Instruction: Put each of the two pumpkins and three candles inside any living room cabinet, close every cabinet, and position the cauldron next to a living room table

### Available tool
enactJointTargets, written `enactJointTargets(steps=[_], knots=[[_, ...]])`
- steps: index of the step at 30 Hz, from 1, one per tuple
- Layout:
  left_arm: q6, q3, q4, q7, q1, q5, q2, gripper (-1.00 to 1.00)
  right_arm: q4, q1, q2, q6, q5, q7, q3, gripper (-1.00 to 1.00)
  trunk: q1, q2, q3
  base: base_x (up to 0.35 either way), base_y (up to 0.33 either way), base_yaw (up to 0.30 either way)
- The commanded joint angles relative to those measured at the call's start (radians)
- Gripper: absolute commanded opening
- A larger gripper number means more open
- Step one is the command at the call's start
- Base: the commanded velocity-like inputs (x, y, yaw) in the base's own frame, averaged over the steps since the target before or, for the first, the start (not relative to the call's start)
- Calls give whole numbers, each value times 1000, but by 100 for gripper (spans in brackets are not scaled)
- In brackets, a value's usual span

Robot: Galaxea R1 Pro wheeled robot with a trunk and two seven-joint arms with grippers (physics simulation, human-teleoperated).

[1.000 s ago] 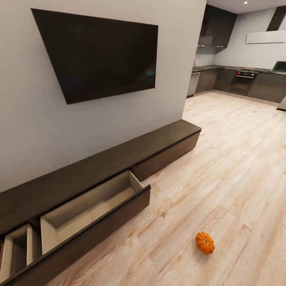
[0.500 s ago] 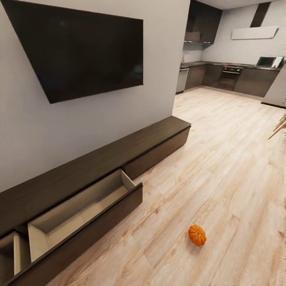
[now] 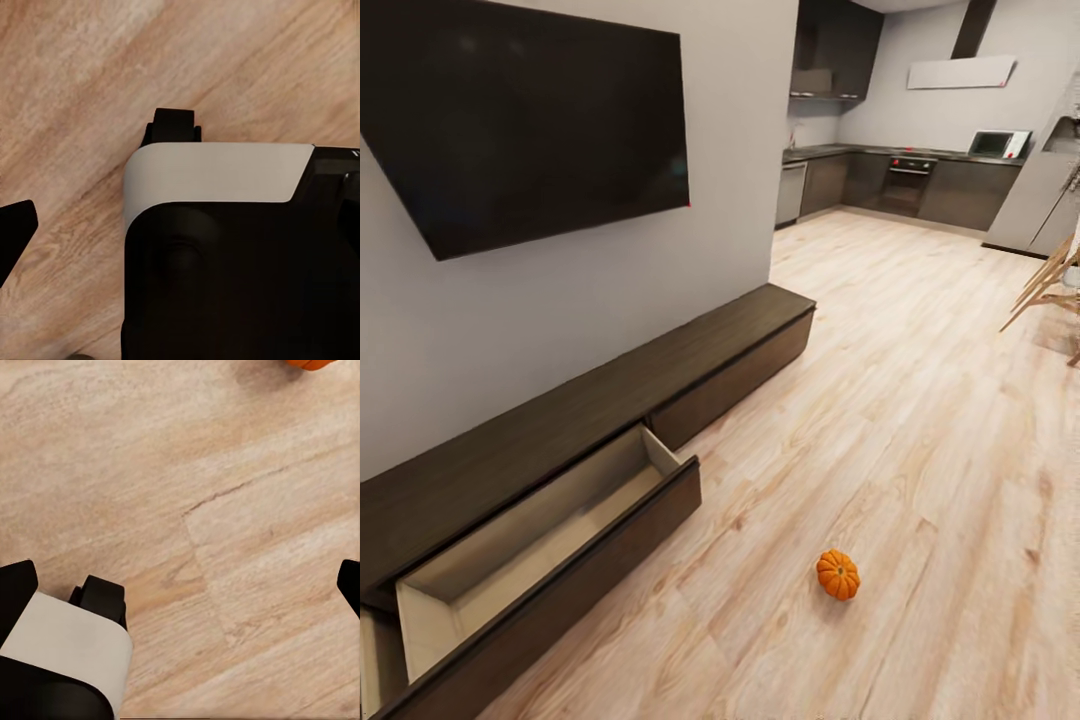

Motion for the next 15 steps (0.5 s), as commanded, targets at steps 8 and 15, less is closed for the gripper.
enactJointTargets(steps=[8,15], knots=[[0,0,0,0,0,0,0,100,0,0,0,0,0,0,0,100,0,0,-11,0,0,-171],[0,0,0,0,0,0,0,100,0,0,0,0,0,0,0,100,0,0,-20,0,0,-171]])
